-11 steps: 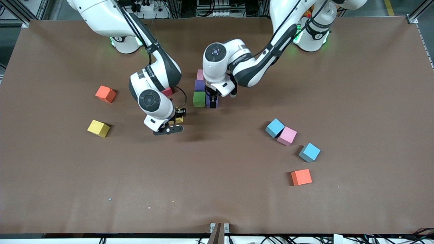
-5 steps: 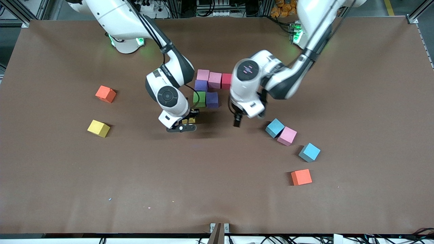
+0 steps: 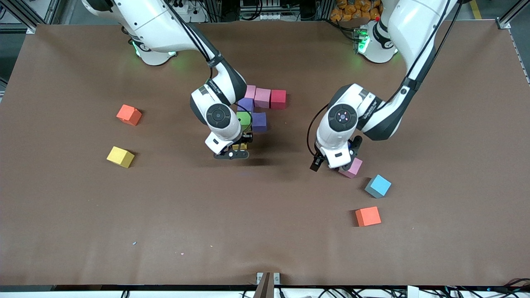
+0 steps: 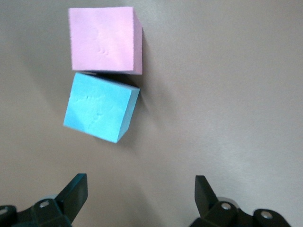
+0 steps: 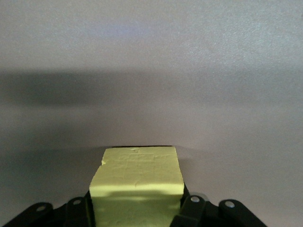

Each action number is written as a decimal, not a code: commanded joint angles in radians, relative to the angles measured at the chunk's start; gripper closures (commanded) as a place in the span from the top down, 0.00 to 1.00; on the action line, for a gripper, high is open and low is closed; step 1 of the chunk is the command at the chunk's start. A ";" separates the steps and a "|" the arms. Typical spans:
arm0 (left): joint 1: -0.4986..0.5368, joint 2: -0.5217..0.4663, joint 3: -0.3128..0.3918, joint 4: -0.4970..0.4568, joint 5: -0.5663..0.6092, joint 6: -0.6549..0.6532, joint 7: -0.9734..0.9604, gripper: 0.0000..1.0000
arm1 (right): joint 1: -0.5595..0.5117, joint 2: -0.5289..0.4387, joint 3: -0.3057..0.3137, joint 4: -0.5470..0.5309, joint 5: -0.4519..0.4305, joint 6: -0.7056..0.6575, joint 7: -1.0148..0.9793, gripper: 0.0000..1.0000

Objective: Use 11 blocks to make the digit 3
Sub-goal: 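Place the yellow cube below the column while the left gripper grasps cyan, then grasp the red cube with the right gripper while the left gripper carries cyan, then place the cyan cube beside the column while the right gripper carries red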

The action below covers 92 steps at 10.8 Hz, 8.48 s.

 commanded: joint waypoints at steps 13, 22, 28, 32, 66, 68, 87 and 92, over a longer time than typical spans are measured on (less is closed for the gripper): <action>0.133 0.011 -0.008 -0.116 0.035 0.028 0.336 1.00 | 0.058 0.016 -0.007 0.010 -0.002 -0.014 0.096 0.07; 0.097 0.024 -0.010 -0.121 0.040 0.084 0.175 0.06 | 0.008 -0.106 -0.011 0.010 -0.015 -0.142 0.081 1.00; 0.028 0.004 -0.063 -0.118 0.023 0.082 -0.116 0.00 | -0.058 -0.269 -0.010 -0.220 -0.030 -0.206 -0.151 1.00; -0.058 0.017 -0.068 -0.116 0.023 0.094 -0.438 0.00 | -0.045 -0.390 -0.007 -0.530 -0.030 -0.011 -0.306 1.00; -0.278 0.106 -0.073 -0.038 -0.035 0.119 -0.917 0.04 | -0.161 0.249 -0.008 0.591 -0.007 -0.423 -0.110 0.00; -0.276 0.106 -0.073 -0.036 -0.035 0.118 -0.917 0.06 | -0.145 0.292 -0.005 0.638 -0.007 -0.423 -0.079 0.00; -0.143 -0.076 -0.117 -0.018 -0.054 -0.161 -0.498 1.00 | -0.023 0.288 -0.008 0.537 -0.001 -0.440 -0.002 0.00; -0.019 -0.122 -0.119 -0.013 -0.055 -0.211 -0.182 1.00 | -0.023 0.277 -0.008 0.520 -0.001 -0.443 -0.002 0.00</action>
